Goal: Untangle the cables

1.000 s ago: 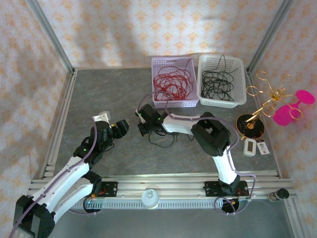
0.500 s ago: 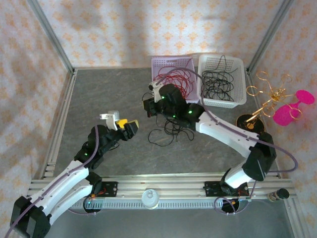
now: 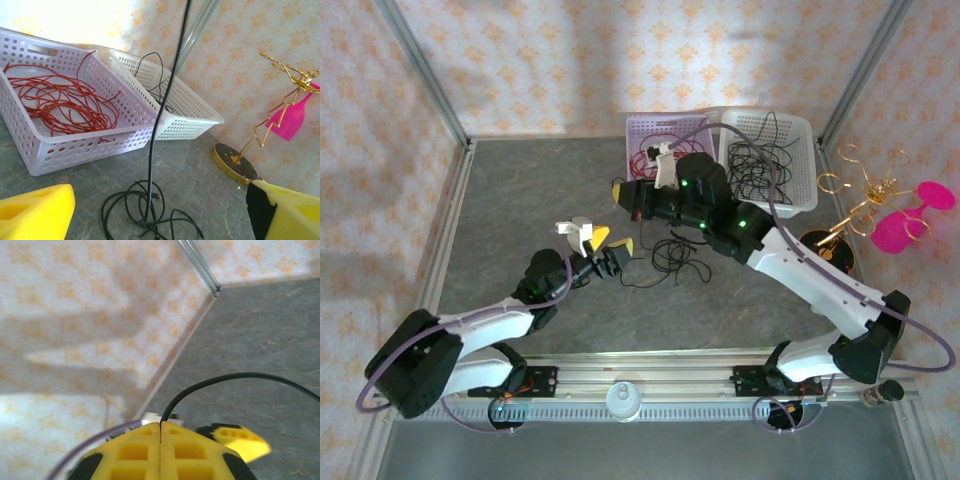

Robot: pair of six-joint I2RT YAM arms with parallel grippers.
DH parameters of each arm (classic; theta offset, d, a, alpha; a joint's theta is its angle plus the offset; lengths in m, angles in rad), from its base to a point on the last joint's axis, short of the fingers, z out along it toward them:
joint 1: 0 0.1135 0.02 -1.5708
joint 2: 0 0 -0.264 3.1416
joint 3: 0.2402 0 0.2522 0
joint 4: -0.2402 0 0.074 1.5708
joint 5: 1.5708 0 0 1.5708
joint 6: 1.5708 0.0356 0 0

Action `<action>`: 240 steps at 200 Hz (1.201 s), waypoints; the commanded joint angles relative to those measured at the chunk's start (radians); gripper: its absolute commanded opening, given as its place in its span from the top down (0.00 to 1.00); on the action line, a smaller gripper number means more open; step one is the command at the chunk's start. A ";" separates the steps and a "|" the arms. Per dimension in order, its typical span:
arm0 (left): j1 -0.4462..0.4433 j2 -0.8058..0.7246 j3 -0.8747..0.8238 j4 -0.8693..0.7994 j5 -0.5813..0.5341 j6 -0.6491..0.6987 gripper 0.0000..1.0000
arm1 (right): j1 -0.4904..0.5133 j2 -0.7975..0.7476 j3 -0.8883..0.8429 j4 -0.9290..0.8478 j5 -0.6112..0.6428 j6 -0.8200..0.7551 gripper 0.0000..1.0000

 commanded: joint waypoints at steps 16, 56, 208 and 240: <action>-0.033 0.114 0.110 0.194 0.016 0.041 0.11 | -0.001 -0.049 0.054 0.033 -0.067 0.093 1.00; -0.037 0.233 0.172 0.217 -0.047 0.046 0.15 | -0.002 -0.089 0.059 0.067 -0.082 0.138 1.00; -0.037 0.249 0.202 0.159 -0.030 0.028 1.00 | -0.143 -0.121 0.164 0.050 0.141 0.138 0.83; -0.037 0.117 0.245 -0.063 0.022 -0.010 1.00 | -0.284 -0.081 0.149 0.025 0.219 0.070 0.60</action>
